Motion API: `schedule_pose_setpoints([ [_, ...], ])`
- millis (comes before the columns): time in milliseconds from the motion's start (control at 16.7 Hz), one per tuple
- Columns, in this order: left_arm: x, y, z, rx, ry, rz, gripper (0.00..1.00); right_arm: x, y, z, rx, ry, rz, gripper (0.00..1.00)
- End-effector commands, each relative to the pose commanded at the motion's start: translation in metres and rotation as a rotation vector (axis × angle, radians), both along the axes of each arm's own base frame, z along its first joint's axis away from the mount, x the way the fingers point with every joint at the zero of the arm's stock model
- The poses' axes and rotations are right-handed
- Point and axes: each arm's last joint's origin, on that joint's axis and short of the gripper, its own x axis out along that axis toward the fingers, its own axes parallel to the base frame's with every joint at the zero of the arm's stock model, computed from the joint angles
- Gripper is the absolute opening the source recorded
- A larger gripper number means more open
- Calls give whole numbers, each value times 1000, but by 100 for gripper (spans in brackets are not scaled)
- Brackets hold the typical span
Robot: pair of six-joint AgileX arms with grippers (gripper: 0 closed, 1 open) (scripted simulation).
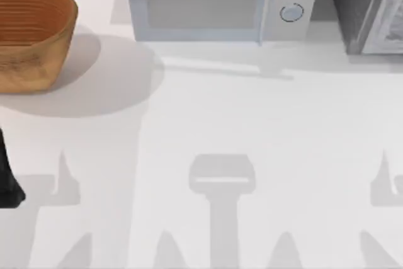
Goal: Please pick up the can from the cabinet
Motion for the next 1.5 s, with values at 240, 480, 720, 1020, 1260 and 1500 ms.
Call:
schedule_pose_setpoints([
  [240,0,0,0,0,0,0,100,0,1,7,0,11,3,100],
  [480,0,0,0,0,0,0,100,4,3,54,-1,42,8,100],
  [720,0,0,0,0,0,0,100,19,8,137,-2,42,5,100],
  [1020,0,0,0,0,0,0,100,62,19,246,-2,24,-2,100],
  [1260,0,0,0,0,0,0,100,105,32,309,0,7,-5,100],
  [1500,0,0,0,0,0,0,100,138,44,342,0,-2,-2,100],
])
